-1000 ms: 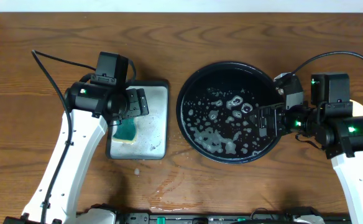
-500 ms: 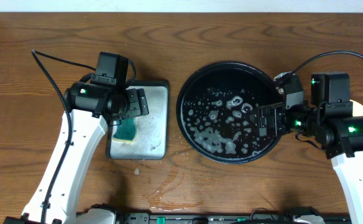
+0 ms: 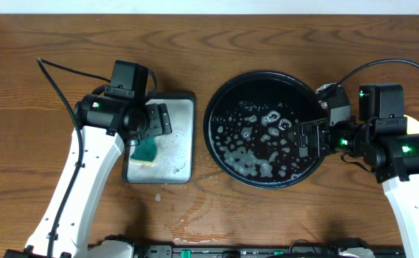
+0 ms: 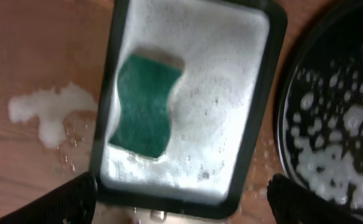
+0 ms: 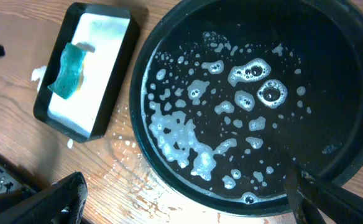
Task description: Clean dirty plates on tray and stack at the side
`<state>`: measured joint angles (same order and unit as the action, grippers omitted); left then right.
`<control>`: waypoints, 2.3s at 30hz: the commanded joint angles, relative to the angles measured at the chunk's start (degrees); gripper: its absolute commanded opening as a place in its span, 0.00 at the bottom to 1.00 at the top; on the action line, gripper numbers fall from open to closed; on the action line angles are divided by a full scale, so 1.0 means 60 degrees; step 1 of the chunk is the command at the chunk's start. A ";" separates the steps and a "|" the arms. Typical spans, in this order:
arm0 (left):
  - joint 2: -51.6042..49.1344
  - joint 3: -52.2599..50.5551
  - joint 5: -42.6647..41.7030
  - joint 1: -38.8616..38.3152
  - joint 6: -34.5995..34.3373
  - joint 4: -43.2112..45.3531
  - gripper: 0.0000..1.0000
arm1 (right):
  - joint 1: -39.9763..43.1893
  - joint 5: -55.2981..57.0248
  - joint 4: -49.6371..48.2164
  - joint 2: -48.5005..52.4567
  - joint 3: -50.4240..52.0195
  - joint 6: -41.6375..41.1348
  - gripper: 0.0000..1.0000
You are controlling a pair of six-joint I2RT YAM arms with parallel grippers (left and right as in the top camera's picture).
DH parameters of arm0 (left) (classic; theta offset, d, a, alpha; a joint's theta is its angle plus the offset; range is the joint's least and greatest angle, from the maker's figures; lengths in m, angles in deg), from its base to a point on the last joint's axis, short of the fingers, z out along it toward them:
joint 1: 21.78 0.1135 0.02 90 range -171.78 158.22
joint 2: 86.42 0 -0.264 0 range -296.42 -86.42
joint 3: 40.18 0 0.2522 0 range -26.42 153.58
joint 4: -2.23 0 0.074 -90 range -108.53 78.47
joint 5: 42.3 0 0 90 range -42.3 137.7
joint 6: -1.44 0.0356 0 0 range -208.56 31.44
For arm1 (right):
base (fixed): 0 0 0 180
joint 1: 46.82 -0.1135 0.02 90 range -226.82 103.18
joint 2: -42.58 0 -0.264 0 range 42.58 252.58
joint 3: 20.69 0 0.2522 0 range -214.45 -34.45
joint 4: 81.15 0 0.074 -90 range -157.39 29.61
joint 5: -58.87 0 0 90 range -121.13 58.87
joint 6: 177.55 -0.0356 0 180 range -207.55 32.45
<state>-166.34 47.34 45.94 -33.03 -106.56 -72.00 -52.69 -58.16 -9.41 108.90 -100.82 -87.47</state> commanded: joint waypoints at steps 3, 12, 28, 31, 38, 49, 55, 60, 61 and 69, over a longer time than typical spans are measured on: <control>0.0029 0.0138 -0.0525 0.0040 -0.0036 -0.0590 0.88 | -0.0047 -0.0029 0.0015 0.0036 -0.0047 0.0069 0.99; 0.0029 0.0138 -0.0244 0.0040 -0.0036 -0.0572 0.88 | -0.0047 -0.0029 0.0015 0.0036 -0.0047 0.0069 0.99; 0.0306 0.0047 -0.0266 0.0040 0.0382 -0.0984 0.87 | -0.0047 -0.0029 0.0018 0.0036 -0.0047 0.0069 0.99; 0.0783 0.0047 0.0022 0.0040 0.0382 -0.0987 0.87 | -0.0047 -0.0029 0.0018 0.0036 -0.0047 0.0069 0.99; 0.2076 0.0047 0.0233 0.0040 0.0240 -0.1428 0.87 | -0.0047 -0.0029 0.0018 0.0036 -0.0047 0.0069 0.99; 0.2481 0.0047 0.0229 0.0040 0.0244 -0.1883 0.88 | -0.0047 -0.0029 0.0018 0.0036 -0.0047 0.0069 0.99; 0.2426 0.0047 0.0229 0.0040 0.0244 -0.1887 0.88 | -0.0047 -0.0029 0.0018 0.0036 -0.0047 0.0069 0.99; 0.2426 0.0047 0.0229 0.0040 0.0244 -0.1887 0.88 | -0.0047 -0.0029 0.0018 -0.0073 -0.0044 0.0069 0.99; 0.2426 0.0047 0.0229 0.0040 0.0244 -0.1887 0.88 | -0.0051 -0.0029 0.0022 -0.0171 -0.0044 0.0069 0.99; 0.2426 0.0047 0.0226 0.0040 0.0244 -0.1887 0.88 | -0.0058 0.0765 -0.0047 -0.2524 -0.0007 0.0251 0.99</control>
<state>-151.59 47.34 46.59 -33.03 -105.03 -83.19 -52.71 -57.33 -9.39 100.60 -100.76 -87.23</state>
